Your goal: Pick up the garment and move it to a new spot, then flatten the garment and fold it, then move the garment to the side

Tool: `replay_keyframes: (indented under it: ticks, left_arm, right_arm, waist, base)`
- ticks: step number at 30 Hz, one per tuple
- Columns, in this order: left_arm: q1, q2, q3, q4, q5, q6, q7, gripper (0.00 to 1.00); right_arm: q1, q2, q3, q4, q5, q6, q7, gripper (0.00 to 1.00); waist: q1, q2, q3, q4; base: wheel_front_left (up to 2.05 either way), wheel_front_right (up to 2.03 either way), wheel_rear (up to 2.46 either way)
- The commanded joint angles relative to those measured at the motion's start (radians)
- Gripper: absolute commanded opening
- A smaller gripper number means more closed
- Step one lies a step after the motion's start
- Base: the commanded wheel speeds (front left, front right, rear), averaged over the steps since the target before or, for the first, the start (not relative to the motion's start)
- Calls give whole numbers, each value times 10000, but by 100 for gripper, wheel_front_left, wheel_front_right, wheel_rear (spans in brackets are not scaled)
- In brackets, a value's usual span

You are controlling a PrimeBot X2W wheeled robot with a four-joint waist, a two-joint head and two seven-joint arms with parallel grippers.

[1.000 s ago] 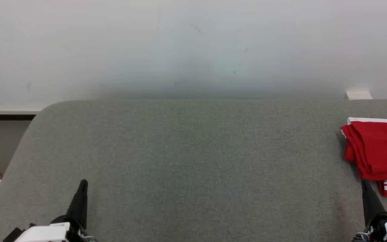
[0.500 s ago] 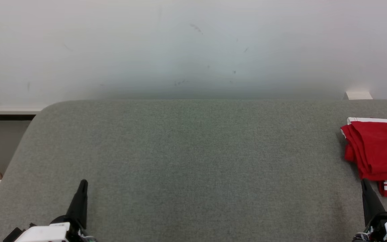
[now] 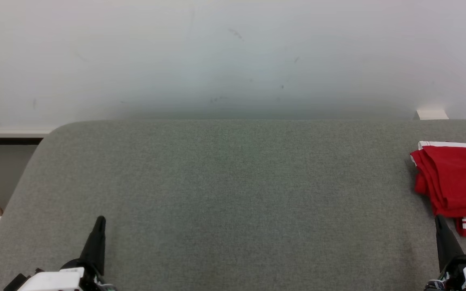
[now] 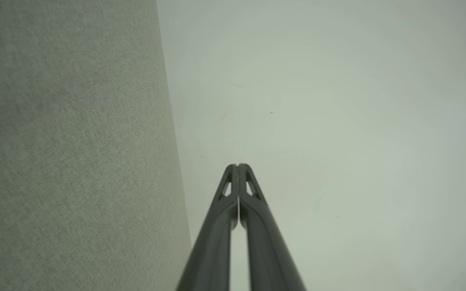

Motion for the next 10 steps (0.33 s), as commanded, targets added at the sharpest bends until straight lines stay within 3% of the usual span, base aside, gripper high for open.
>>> replay_keyframes:
  ticks: [1,10]
  left_arm:
    - [-60,31,13,-33,-142,14,32,0]
    - [-60,31,13,-34,-142,14,32,0]
  right_arm:
    - [-120,-4,-34,25,-43,-22,30,0]
    - [-120,-4,-33,25,-42,-22,29,0]
  waist:
    - [0,0,0,0]
    - [0,0,0,0]
  base:
    - [0,0,0]
    - [0,0,0]
